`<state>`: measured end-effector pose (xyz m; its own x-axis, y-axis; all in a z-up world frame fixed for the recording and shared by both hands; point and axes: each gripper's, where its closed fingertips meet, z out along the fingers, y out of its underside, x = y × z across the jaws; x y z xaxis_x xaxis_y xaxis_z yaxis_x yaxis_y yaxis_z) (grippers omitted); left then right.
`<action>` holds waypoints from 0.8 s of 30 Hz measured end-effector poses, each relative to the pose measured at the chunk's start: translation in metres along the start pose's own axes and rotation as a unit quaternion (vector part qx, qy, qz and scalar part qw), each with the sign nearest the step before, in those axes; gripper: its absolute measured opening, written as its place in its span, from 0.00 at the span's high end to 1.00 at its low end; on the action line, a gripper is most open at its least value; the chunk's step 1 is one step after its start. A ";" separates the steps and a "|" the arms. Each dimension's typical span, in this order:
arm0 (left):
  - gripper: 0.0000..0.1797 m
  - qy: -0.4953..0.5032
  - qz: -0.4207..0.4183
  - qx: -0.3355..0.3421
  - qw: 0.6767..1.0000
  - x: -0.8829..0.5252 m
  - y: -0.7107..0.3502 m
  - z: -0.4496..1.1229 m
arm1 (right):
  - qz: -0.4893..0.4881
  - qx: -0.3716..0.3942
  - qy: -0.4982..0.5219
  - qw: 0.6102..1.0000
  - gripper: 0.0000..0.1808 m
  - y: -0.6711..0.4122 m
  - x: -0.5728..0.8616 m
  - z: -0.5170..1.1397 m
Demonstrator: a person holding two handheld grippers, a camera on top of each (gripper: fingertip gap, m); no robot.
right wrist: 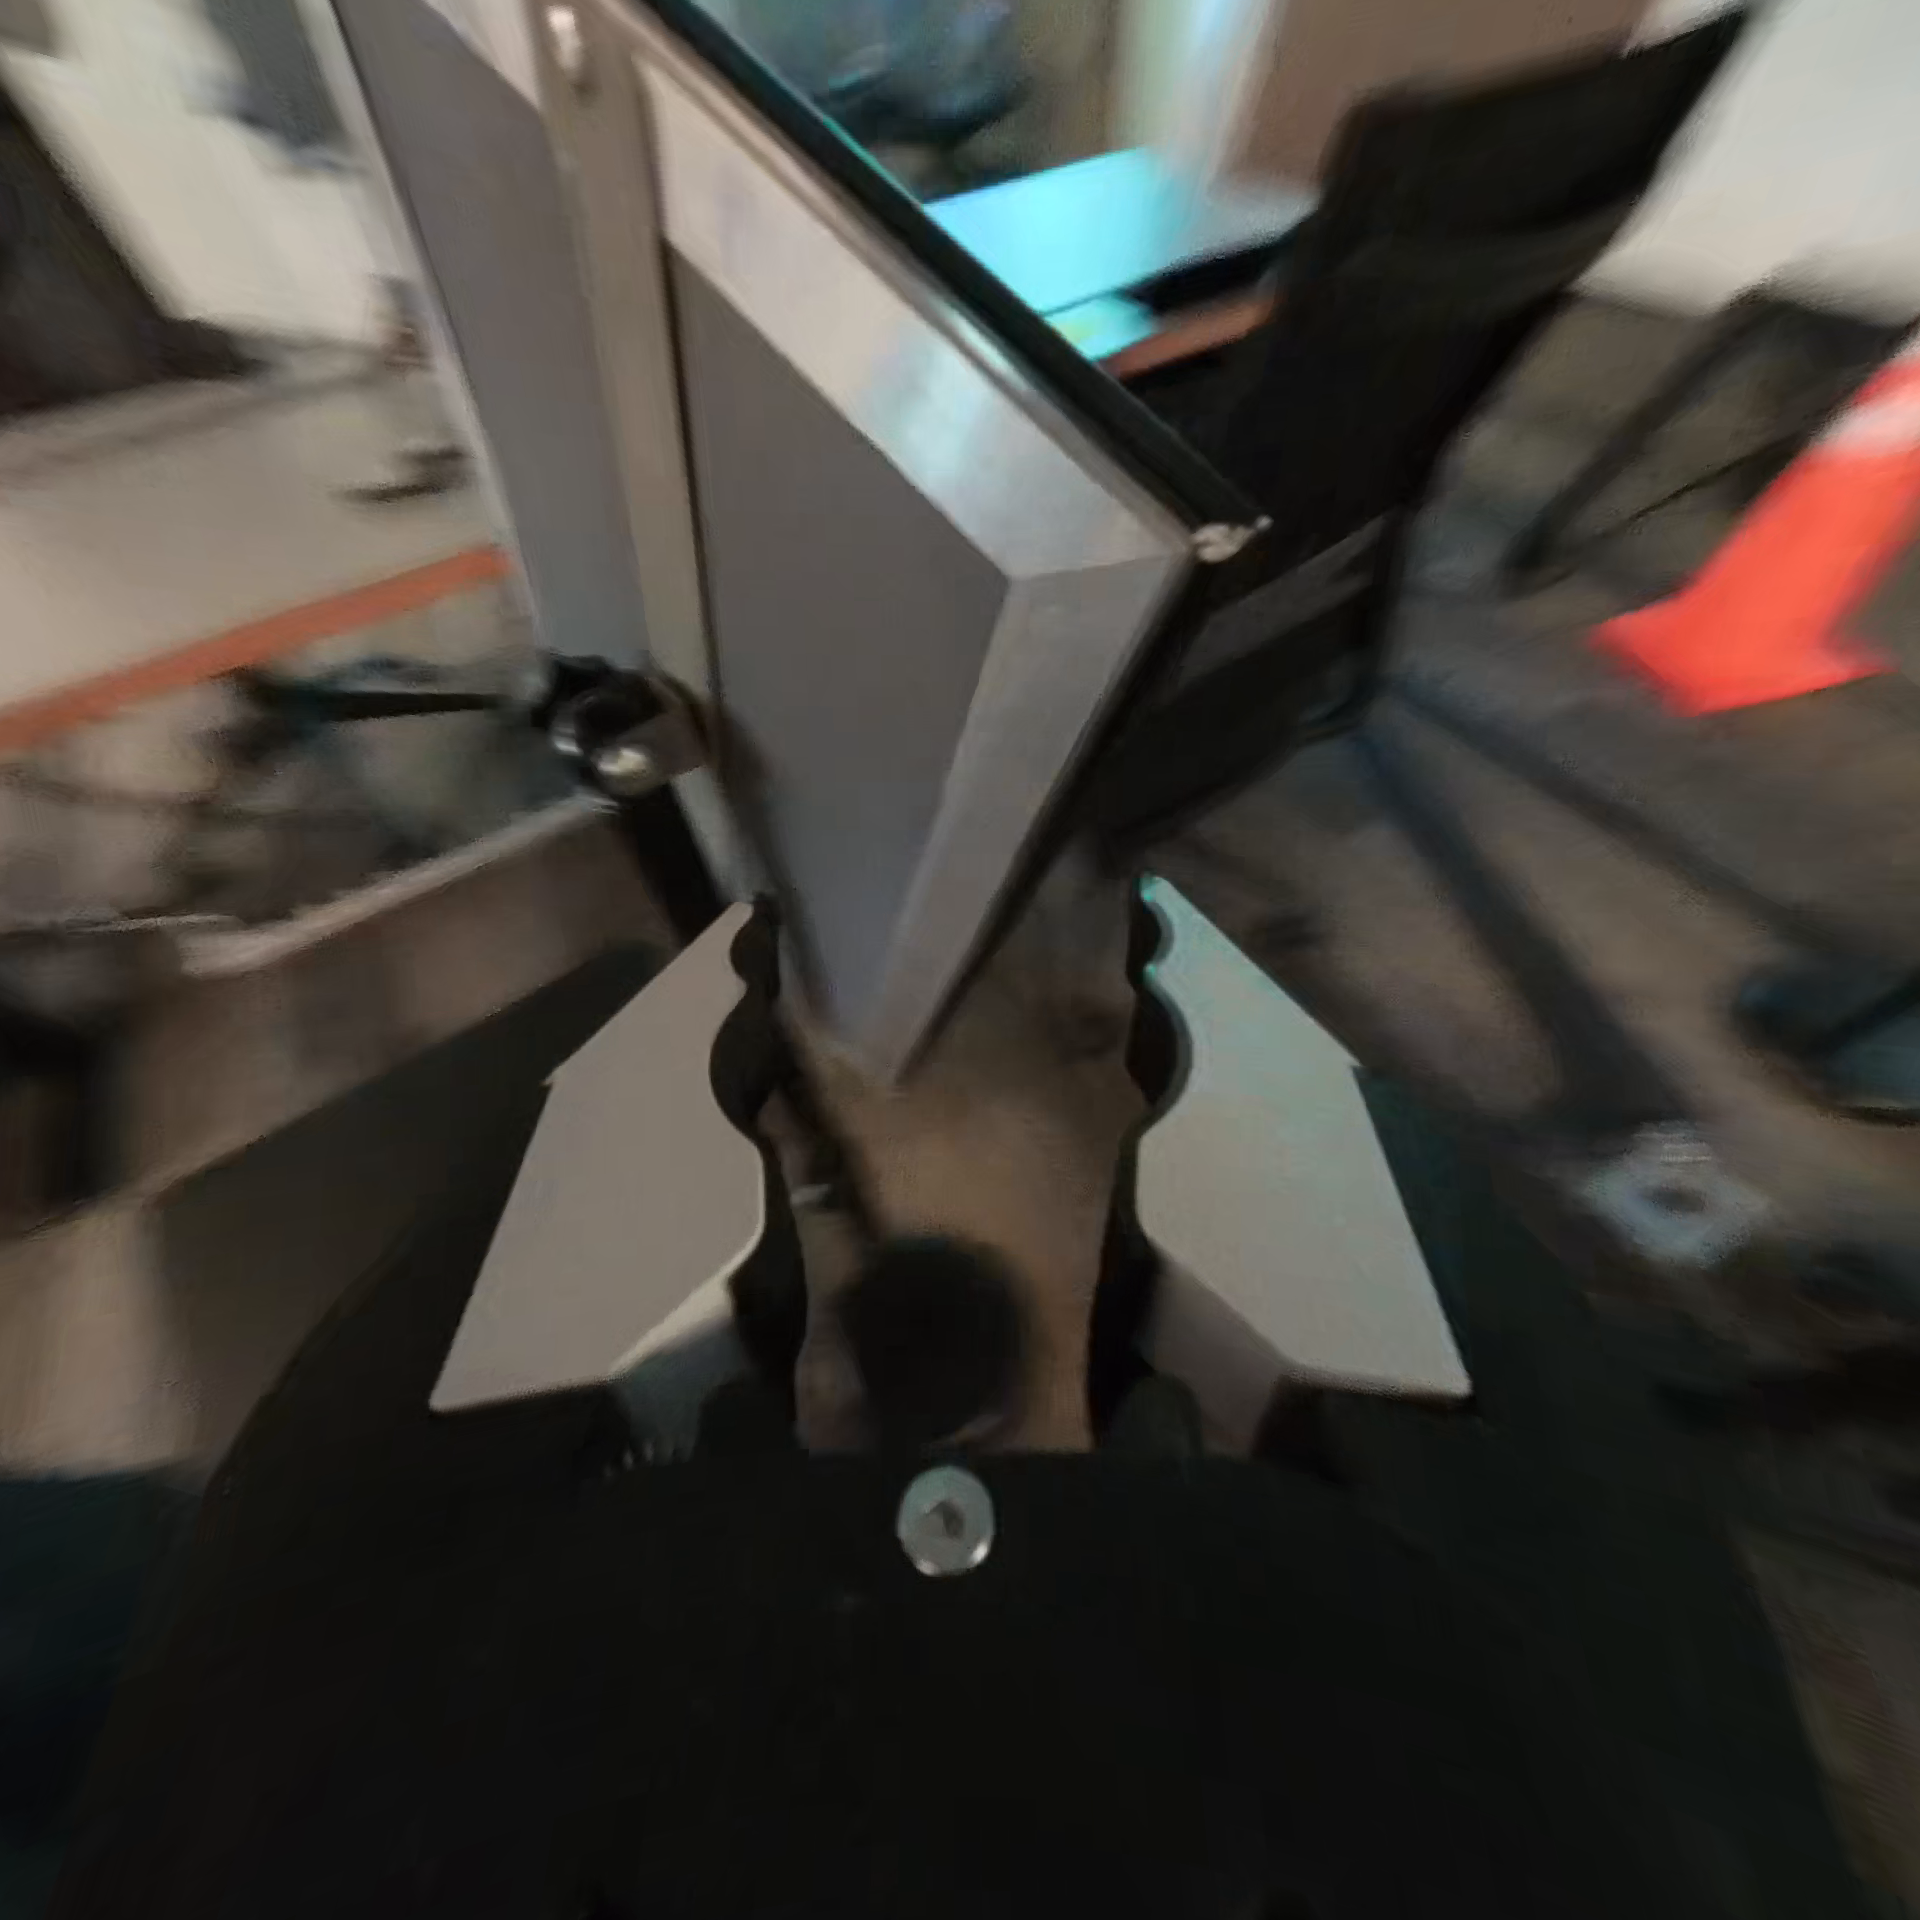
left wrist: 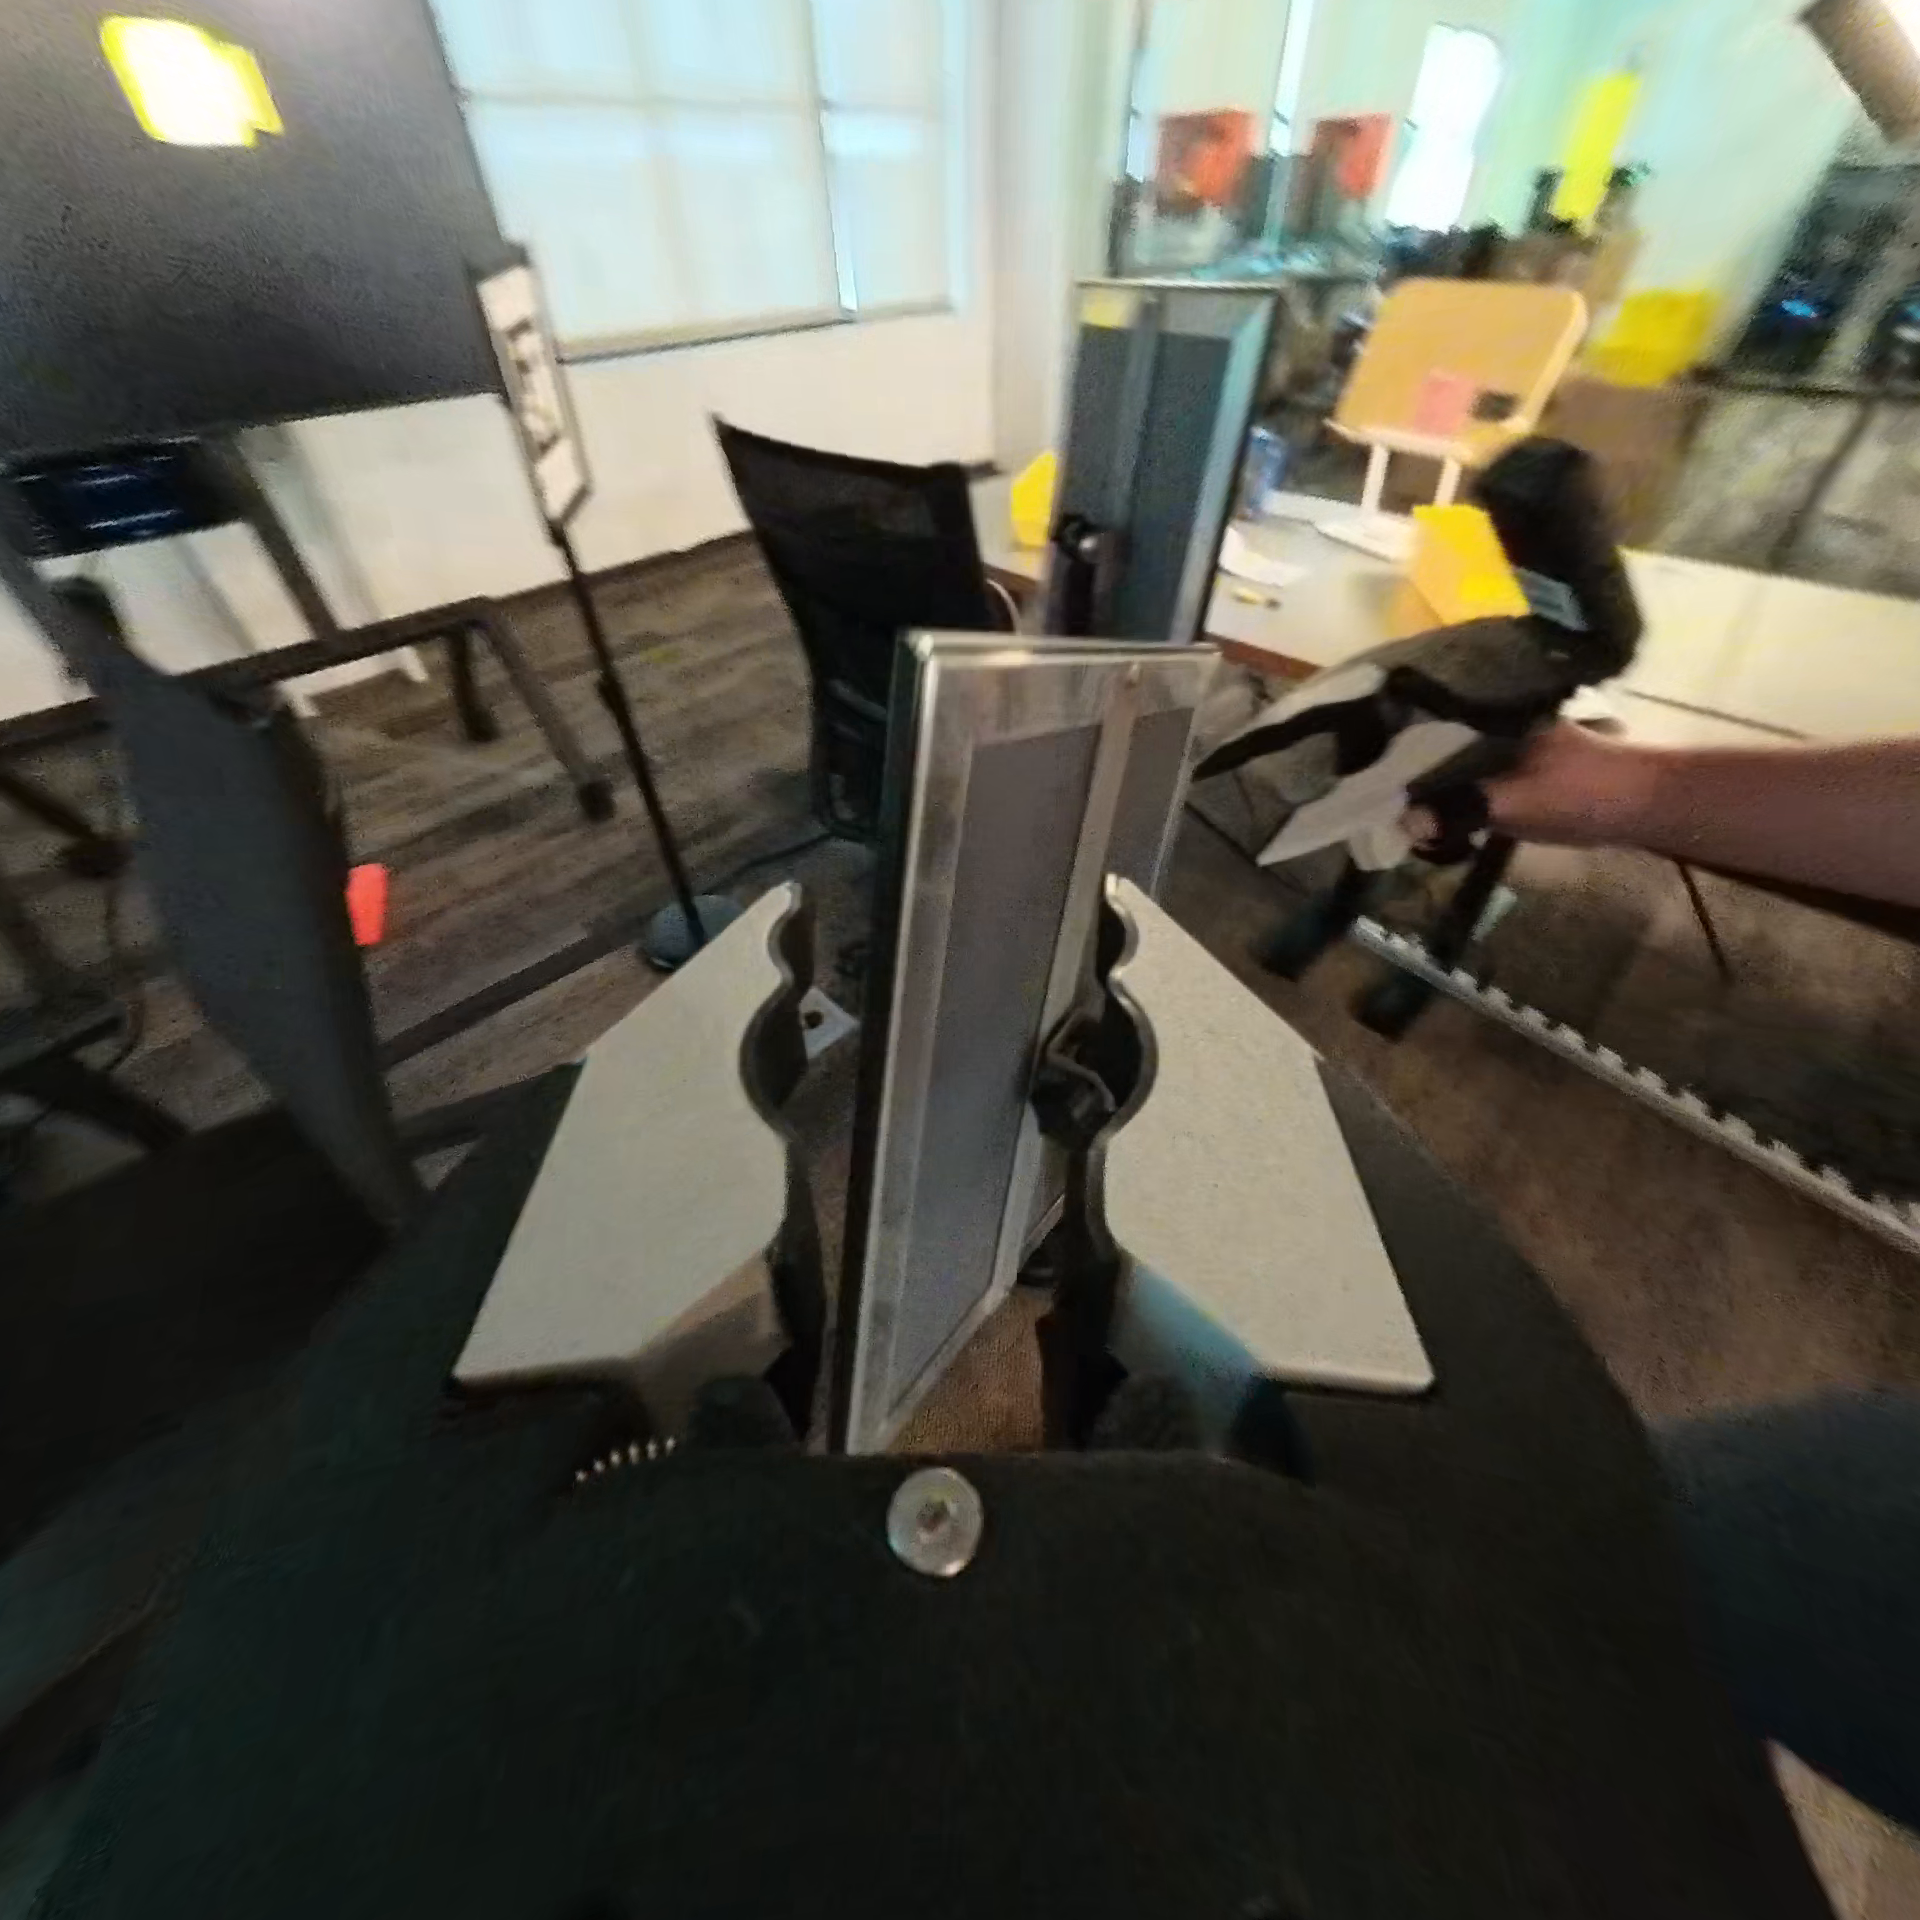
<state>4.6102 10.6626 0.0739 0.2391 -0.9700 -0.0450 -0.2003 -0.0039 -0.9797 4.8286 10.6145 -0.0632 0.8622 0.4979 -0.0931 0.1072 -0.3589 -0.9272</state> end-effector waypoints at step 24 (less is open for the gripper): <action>0.89 0.088 -0.121 0.030 0.988 -0.016 0.050 0.058 | -0.090 -0.191 -0.184 0.960 0.90 -0.011 -0.009 0.043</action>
<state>4.6513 10.6920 0.0142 0.1038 -0.9698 0.2209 -0.0995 -0.2311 -0.9678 4.7986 10.6479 -0.0673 0.5871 0.7988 -0.1313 0.4726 -0.4698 -0.7456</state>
